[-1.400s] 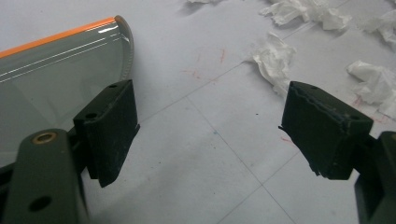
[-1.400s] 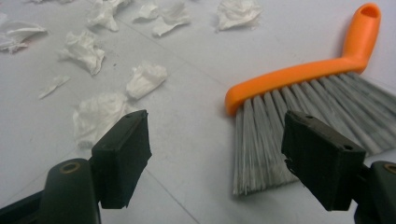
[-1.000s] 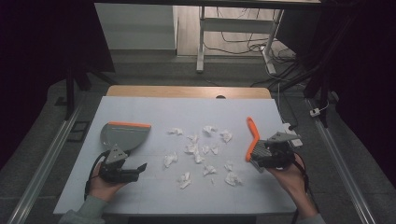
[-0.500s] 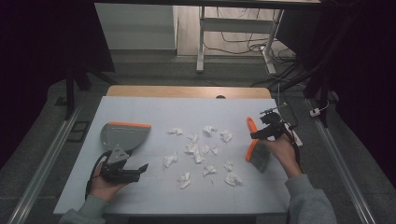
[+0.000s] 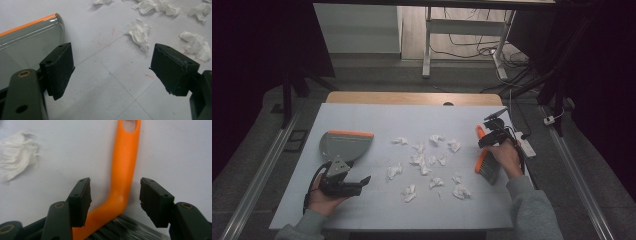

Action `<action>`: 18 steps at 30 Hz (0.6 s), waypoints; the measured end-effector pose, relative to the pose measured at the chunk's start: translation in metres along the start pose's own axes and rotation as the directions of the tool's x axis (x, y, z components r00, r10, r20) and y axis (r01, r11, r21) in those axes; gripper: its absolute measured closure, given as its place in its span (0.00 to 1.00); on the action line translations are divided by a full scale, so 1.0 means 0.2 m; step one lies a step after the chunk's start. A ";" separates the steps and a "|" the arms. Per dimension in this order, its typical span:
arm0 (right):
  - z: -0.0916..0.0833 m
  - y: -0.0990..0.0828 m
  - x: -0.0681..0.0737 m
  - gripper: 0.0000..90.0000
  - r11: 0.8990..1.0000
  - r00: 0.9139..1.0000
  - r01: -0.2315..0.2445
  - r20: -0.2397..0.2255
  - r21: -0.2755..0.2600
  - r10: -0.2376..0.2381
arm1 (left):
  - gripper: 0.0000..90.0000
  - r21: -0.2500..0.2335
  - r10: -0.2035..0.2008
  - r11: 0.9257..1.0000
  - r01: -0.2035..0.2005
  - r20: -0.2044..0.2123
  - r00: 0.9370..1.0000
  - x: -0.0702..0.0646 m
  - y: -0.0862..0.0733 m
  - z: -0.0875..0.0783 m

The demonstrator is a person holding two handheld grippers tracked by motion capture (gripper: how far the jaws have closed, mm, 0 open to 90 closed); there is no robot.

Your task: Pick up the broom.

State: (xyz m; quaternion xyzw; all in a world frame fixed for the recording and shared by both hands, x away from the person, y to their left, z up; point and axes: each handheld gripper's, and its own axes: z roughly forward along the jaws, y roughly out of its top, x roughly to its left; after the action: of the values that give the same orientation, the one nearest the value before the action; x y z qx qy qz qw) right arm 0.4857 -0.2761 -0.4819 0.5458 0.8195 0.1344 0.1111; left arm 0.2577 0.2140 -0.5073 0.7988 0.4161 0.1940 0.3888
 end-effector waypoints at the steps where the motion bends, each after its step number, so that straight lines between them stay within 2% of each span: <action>1: 0.01 0.00 0.00 0.51 1.000 1.000 -0.006 0.000 0.003 0.006 | 0.22 0.001 0.000 1.000 0.000 -0.001 1.000 0.00 0.00 0.00; 4: 0.02 0.00 -0.01 0.56 1.000 1.000 -0.011 0.004 0.027 0.011 | 0.22 0.003 0.005 1.000 -0.005 -0.002 1.000 0.00 0.00 0.00; 6: 0.03 0.00 -0.01 0.62 0.999 0.999 -0.032 0.000 0.035 0.032 | 0.22 0.003 0.006 1.000 -0.006 -0.001 1.000 0.00 0.00 0.00; 13: 0.04 0.01 -0.02 0.78 0.996 0.997 -0.079 0.019 0.033 0.079 | 0.22 0.006 0.006 1.000 -0.006 -0.005 1.000 -0.01 0.00 0.00; 14: 0.04 0.01 -0.02 0.78 0.997 0.998 -0.065 0.026 0.038 0.064 | 0.22 0.006 0.007 1.000 -0.007 -0.005 1.000 -0.01 0.00 0.00; 18: 0.03 0.00 -0.02 0.78 0.997 0.997 -0.074 0.015 0.029 0.074 | 0.22 0.007 0.010 1.000 -0.010 -0.006 1.000 -0.01 0.00 0.00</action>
State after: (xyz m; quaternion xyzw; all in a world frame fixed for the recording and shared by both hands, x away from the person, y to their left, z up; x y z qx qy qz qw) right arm 0.4897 -0.2796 -0.4879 0.5783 0.7999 0.1226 0.1035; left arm 0.2568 0.2121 -0.5079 0.8016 0.4139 0.1968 0.3838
